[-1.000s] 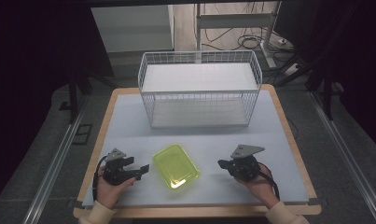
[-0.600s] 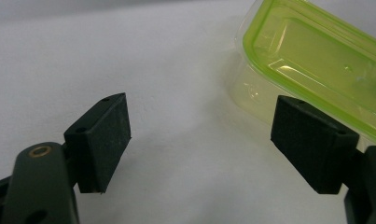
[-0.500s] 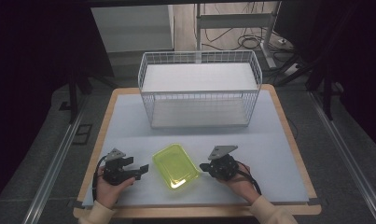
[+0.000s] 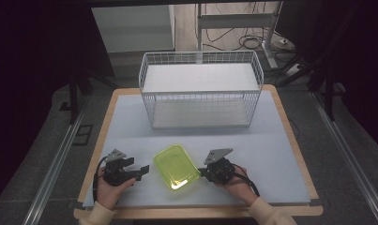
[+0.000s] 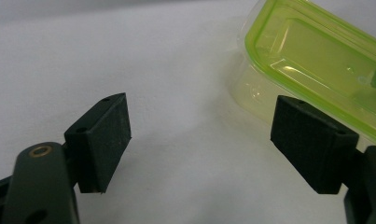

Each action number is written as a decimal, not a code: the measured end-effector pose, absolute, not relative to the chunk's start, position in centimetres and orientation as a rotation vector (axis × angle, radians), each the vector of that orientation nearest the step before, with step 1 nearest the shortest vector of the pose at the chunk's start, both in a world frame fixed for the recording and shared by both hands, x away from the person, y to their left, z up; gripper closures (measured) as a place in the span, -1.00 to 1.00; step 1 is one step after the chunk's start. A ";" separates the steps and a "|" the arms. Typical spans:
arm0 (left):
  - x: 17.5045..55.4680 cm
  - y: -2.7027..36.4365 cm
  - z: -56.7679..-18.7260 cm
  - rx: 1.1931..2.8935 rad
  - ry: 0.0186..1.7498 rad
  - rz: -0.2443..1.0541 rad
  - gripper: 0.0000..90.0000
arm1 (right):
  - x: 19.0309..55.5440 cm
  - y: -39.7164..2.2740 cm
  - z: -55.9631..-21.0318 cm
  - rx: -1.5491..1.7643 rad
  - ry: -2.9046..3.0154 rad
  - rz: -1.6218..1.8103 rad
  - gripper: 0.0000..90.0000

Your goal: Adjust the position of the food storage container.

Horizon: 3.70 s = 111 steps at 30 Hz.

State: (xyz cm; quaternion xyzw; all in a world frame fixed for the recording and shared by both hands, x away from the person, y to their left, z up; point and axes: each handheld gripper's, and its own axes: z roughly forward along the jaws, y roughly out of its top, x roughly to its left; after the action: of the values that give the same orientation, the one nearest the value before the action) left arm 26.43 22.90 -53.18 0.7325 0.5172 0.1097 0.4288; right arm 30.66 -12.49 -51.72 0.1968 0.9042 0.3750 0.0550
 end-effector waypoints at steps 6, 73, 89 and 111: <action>26.4 23.0 -53.2 1.829 1.291 0.275 -0.57 | 30.1 -12.1 -51.8 0.564 2.765 1.138 1.00; 26.0 26.9 -52.6 1.724 1.375 0.329 -0.56 | 25.8 -2.7 -52.4 0.268 2.882 1.172 1.00; 25.7 28.4 -51.9 1.678 1.385 0.340 -0.55 | 27.1 0.6 -52.6 0.340 2.853 1.191 1.00; 25.2 28.2 -51.2 1.661 1.387 0.330 -0.37 | 26.8 -8.5 -49.8 0.501 2.719 1.246 1.00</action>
State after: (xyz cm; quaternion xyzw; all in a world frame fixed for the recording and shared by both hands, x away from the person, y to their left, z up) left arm 25.25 28.17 -51.18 0.6745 0.5632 0.1338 0.4582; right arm 26.79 -8.52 -49.75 0.1650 0.8953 0.4102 0.0544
